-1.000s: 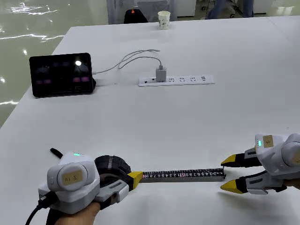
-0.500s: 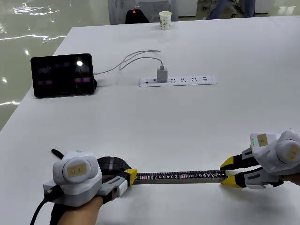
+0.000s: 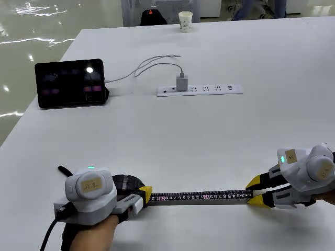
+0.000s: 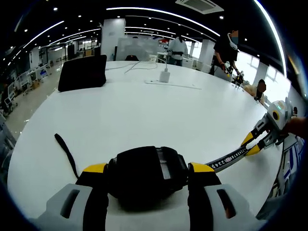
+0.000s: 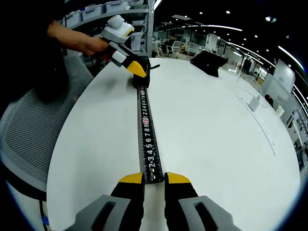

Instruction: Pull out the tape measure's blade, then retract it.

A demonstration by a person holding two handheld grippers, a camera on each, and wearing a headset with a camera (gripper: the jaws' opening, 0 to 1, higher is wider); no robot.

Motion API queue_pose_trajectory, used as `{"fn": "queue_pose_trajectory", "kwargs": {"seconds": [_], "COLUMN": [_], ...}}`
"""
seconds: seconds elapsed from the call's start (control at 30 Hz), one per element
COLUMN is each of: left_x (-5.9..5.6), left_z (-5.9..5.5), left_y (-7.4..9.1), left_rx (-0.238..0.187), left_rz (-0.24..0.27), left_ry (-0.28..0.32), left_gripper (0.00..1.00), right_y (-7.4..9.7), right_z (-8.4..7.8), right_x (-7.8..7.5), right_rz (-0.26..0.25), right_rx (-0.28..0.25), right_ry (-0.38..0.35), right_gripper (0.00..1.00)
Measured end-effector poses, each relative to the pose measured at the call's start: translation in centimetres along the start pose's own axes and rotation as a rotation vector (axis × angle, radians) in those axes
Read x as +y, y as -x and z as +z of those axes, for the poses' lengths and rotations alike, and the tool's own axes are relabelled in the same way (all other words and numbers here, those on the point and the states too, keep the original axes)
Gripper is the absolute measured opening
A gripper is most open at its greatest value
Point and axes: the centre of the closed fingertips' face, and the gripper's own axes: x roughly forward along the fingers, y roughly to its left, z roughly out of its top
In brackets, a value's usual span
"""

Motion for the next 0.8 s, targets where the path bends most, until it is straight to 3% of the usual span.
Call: {"fn": "queue_pose_trajectory", "kwargs": {"seconds": [0.8], "left_x": [0.16], "left_z": [-0.41], "left_y": [-0.04], "left_rx": [0.055], "left_rz": [0.047], "left_ry": [-0.036], "left_gripper": [0.6], "right_y": [-0.06], "right_z": [-0.04], "right_x": [-0.11], "right_rz": [-0.004], "right_rx": [0.016], "right_ry": [0.009], "right_gripper": [0.1]}}
